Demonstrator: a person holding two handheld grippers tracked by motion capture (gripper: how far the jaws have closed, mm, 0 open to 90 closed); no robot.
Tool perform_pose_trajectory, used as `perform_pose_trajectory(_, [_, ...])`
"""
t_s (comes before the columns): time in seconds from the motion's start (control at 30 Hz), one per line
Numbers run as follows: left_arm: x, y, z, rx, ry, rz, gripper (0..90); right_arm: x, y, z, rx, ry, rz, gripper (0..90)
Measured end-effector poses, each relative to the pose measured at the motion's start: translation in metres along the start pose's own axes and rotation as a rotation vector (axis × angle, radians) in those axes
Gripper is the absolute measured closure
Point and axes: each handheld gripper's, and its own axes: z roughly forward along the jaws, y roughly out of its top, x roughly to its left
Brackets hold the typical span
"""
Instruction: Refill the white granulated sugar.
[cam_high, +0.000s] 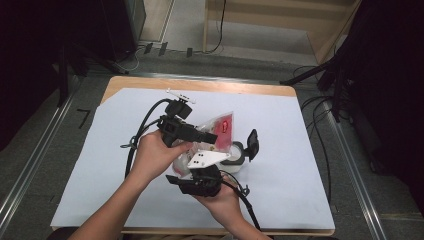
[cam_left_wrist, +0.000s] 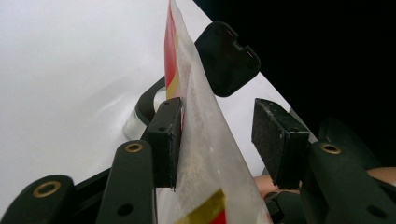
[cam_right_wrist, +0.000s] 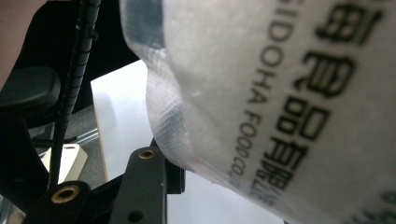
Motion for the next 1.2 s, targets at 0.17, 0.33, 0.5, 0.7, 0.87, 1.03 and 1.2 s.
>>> perform_pose_trajectory(0.17, [0.0, 0.0, -0.001, 0.004, 0.002, 0.0, 54.0, 0.0, 0.0, 0.0, 0.0, 0.005, 0.003, 63.4])
perform_pose_trajectory(0.33, [-0.002, 0.001, -0.001, 0.007, 0.013, 0.005, 54.1, 0.0, 0.001, -0.001, -0.003, 0.01, -0.001, 63.3])
perform_pose_trajectory(0.5, [0.001, 0.001, -0.001, 0.006, 0.008, 0.002, 54.6, 0.0, 0.001, -0.002, 0.001, 0.014, 0.002, 63.3])
perform_pose_trajectory(0.7, [0.002, 0.001, -0.001, 0.016, 0.015, -0.005, 58.5, 0.002, 0.002, -0.001, 0.003, 0.02, 0.005, 63.3])
perform_pose_trajectory(0.87, [0.0, 0.001, -0.001, 0.018, 0.027, 0.0, 61.0, 0.003, 0.001, 0.001, 0.002, 0.023, -0.001, 63.6])
perform_pose_trajectory(1.03, [-0.006, 0.002, -0.001, 0.011, 0.038, 0.017, 60.2, 0.003, 0.002, 0.0, -0.012, 0.023, 0.009, 63.6])
perform_pose_trajectory(1.2, [-0.008, 0.002, -0.001, 0.014, 0.044, 0.026, 60.9, 0.003, 0.002, 0.001, -0.011, 0.026, -0.002, 63.5])
